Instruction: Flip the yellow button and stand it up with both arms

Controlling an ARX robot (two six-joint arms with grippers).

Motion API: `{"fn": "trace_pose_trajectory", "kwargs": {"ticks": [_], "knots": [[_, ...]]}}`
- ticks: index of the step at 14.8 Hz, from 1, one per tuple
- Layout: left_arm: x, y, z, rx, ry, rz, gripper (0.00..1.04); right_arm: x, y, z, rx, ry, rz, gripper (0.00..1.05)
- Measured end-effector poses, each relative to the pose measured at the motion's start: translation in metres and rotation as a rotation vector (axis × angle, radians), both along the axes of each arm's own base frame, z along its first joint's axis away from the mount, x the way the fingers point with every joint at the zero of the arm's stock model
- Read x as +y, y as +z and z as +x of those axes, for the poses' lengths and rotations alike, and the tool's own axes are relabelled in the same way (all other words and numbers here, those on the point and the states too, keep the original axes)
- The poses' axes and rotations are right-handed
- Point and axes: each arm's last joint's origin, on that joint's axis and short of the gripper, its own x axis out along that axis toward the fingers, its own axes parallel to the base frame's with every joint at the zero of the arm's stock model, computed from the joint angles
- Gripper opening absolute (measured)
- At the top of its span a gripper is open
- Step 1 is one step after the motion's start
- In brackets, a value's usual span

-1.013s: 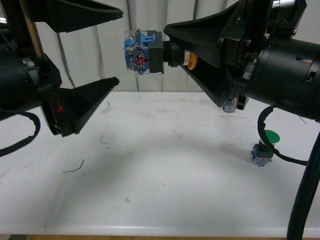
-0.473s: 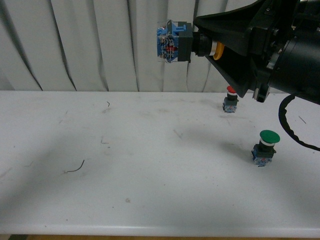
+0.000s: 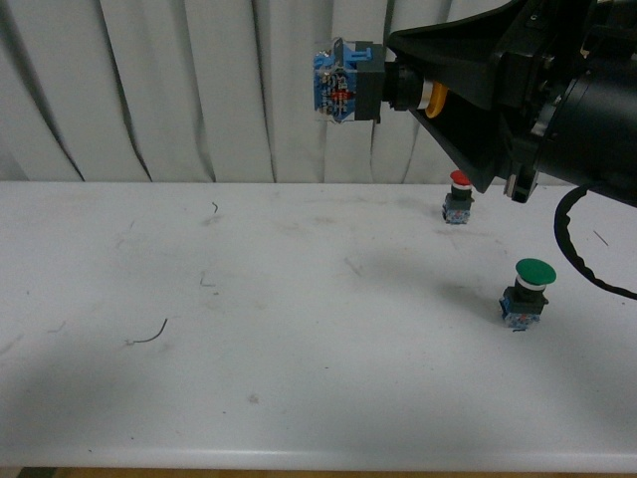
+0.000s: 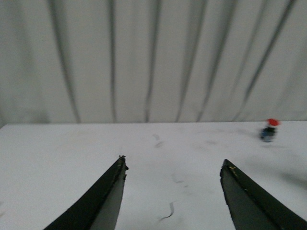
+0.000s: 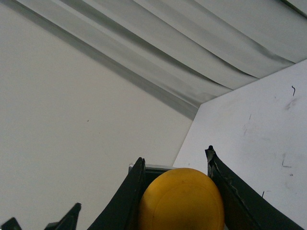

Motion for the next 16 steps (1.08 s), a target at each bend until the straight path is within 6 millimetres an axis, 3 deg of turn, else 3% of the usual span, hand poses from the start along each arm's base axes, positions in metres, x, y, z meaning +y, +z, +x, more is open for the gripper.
{"fn": "trace_pose_trajectory", "kwargs": {"ticks": [2, 6, 10, 16], "knots": [[-0.003, -0.012, -0.003, 0.019, 0.087, 0.011, 0.42, 0.0, 0.0, 0.0, -0.003, -0.002, -0.003, 0.36], [-0.014, -0.023, -0.011, -0.006, 0.082, 0.022, 0.02, 0.0, 0.003, 0.001, -0.039, -0.011, -0.022, 0.36], [-0.029, -0.035, -0.018, -0.005, 0.058, 0.025, 0.02, -0.002, 0.008, 0.001, -0.077, -0.024, -0.035, 0.36], [-0.027, -0.057, -0.03, 0.04, 0.085, 0.026, 0.02, -0.003, 0.01, 0.001, -0.095, -0.049, -0.041, 0.36]]}}
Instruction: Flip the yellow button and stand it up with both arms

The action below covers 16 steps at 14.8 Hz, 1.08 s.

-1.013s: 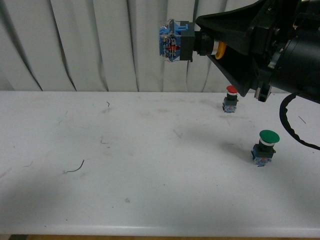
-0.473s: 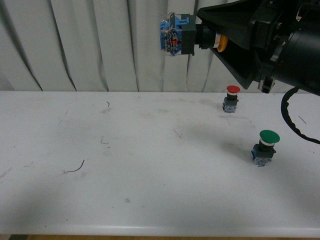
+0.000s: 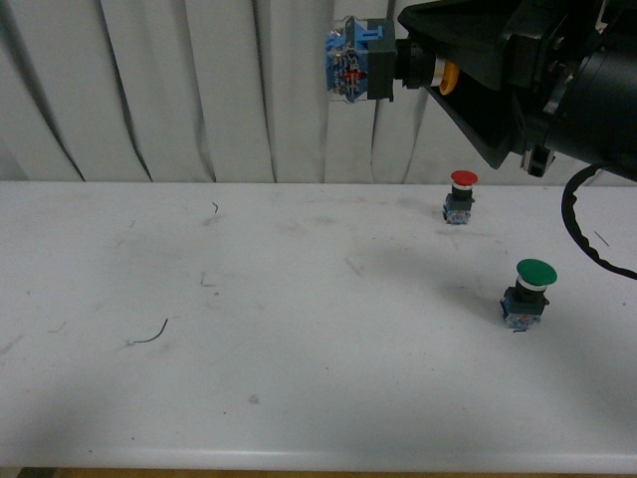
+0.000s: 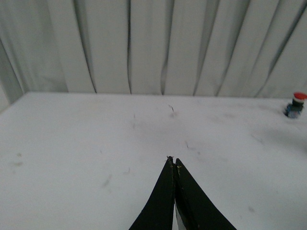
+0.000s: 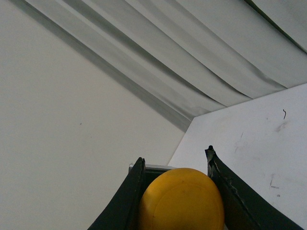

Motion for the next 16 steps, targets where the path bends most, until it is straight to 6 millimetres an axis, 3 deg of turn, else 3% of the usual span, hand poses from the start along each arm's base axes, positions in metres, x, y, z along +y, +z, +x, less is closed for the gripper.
{"fn": "trace_pose_trajectory", "kwargs": {"ticks": [7, 8, 10, 13, 15, 16], "knots": [[0.0, 0.002, -0.005, -0.038, 0.002, 0.0, 0.02, 0.0, 0.001, 0.001, -0.017, -0.007, -0.01, 0.36], [0.0, 0.002, -0.005, -0.038, 0.002, 0.0, 0.08, -0.001, 0.002, 0.001, -0.041, -0.028, -0.026, 0.35], [0.0, 0.002, -0.005, -0.038, 0.002, 0.0, 0.31, -0.008, 0.011, 0.012, -0.086, -0.139, -0.112, 0.35], [0.0, 0.002, -0.005, -0.038, 0.002, 0.0, 0.75, -0.059, 0.006, 0.045, 0.02, -0.51, -0.523, 0.35], [0.0, 0.002, -0.005, -0.038, 0.002, 0.0, 0.99, -0.095, -0.001, 0.061, 0.084, -0.649, -0.791, 0.35], [0.0, 0.002, -0.005, -0.038, 0.002, 0.001, 0.99, -0.103, -0.002, 0.064, 0.098, -0.662, -0.858, 0.35]]}}
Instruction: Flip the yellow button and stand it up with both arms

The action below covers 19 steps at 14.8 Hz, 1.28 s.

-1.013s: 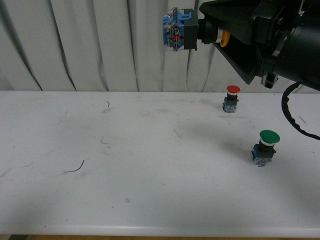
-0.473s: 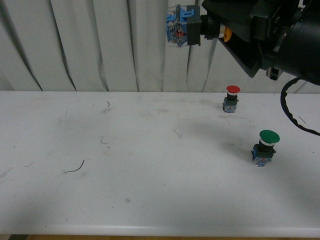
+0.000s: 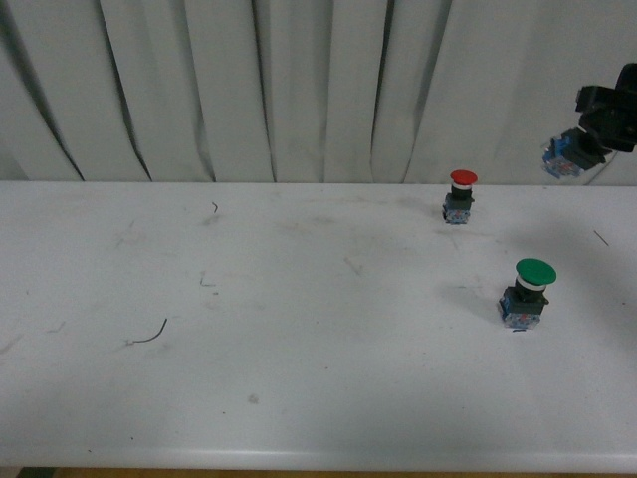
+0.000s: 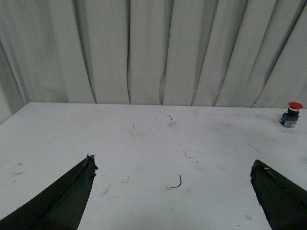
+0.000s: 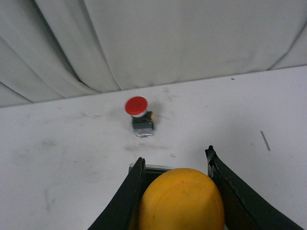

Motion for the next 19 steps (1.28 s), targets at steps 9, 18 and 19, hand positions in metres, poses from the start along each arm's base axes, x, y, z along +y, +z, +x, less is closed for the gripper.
{"fn": "trace_pose_trajectory", "kwargs": {"ticks": [9, 18, 19], "knots": [[0.0, 0.0, 0.0, 0.0, 0.0, 0.0, 0.98, -0.006, -0.03, 0.058, 0.222, 0.131, -0.269, 0.35], [0.0, 0.0, 0.0, 0.0, 0.0, 0.0, 0.98, 0.034, -0.067, 0.109, 0.334, 0.239, -0.423, 0.35], [0.0, 0.0, 0.0, 0.0, 0.0, 0.0, 0.98, 0.037, -0.071, 0.112, 0.35, 0.224, -0.425, 0.35]]}}
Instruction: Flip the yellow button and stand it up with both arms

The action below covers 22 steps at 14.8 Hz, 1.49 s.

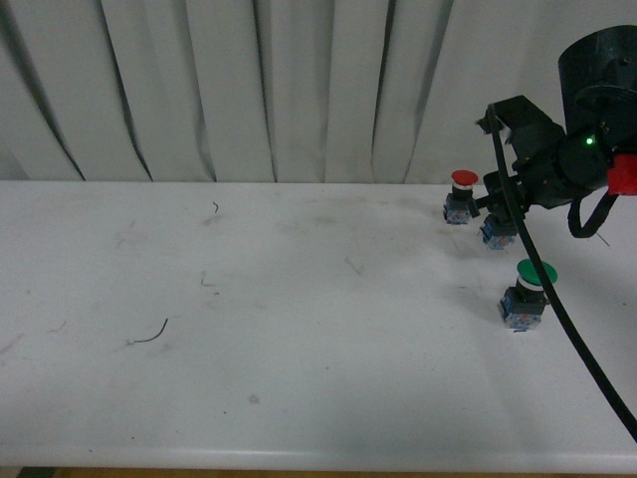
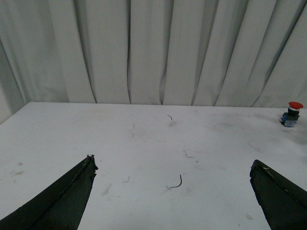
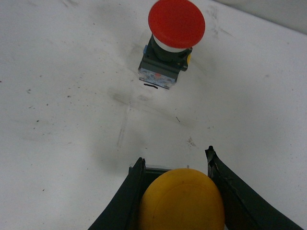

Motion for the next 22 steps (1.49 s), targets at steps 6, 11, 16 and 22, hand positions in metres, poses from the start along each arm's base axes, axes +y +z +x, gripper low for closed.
{"fn": "trace_pose_trajectory", "kwargs": {"ticks": [6, 11, 16, 22], "knots": [[0.0, 0.0, 0.0, 0.0, 0.0, 0.0, 0.98, 0.01, -0.015, 0.009, 0.041, -0.177, 0.004, 0.35], [0.0, 0.0, 0.0, 0.0, 0.0, 0.0, 0.98, 0.025, -0.02, 0.005, 0.042, -0.189, 0.032, 0.35], [0.0, 0.0, 0.0, 0.0, 0.0, 0.0, 0.98, 0.032, -0.024, 0.002, 0.048, -0.187, 0.016, 0.35], [0.0, 0.0, 0.0, 0.0, 0.0, 0.0, 0.98, 0.027, -0.024, 0.0, 0.046, -0.205, -0.024, 0.35]]}}
